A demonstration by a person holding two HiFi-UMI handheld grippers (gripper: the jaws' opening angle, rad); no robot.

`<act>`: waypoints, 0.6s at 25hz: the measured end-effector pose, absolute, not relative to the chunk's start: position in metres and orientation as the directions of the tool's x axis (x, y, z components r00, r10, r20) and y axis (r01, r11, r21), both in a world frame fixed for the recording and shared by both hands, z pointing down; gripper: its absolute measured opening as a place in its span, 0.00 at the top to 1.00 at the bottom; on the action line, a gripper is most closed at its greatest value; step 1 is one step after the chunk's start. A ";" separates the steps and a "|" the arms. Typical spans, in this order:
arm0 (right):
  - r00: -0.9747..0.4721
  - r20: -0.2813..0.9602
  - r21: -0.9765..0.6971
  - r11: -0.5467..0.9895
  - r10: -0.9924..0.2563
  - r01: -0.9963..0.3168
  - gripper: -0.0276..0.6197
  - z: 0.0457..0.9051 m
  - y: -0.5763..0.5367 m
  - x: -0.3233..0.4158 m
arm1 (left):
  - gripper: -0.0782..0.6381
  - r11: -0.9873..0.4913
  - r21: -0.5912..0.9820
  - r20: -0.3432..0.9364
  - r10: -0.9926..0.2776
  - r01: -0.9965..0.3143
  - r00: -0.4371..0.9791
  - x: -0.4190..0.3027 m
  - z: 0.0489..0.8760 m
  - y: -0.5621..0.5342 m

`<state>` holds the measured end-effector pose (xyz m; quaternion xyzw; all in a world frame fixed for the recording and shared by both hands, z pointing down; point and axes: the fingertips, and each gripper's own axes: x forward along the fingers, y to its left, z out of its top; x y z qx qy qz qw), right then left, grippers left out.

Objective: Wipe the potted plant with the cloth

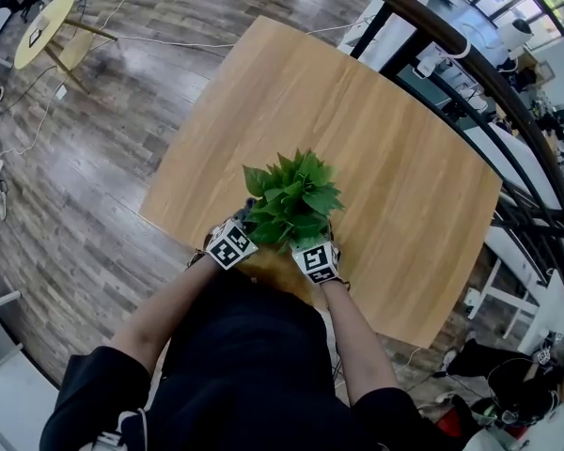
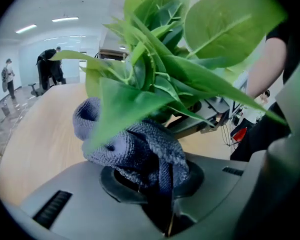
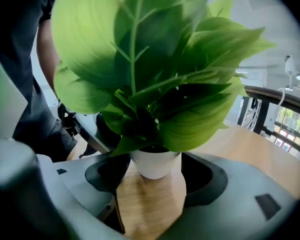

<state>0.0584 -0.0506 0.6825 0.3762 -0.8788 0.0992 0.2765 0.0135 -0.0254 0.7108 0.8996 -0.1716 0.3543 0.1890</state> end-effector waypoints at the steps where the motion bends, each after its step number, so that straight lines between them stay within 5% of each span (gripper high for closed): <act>1: -0.562 0.561 0.033 0.695 -0.607 -0.718 0.45 0.683 -0.050 0.059 | 0.76 -0.875 0.228 0.699 -0.159 -0.428 0.697 0.017 0.711 -0.017; 15: -0.594 0.579 0.057 0.754 -0.559 -0.655 0.45 0.684 -0.039 0.053 | 0.76 -0.858 0.239 0.710 -0.164 -0.454 0.685 0.019 0.716 -0.011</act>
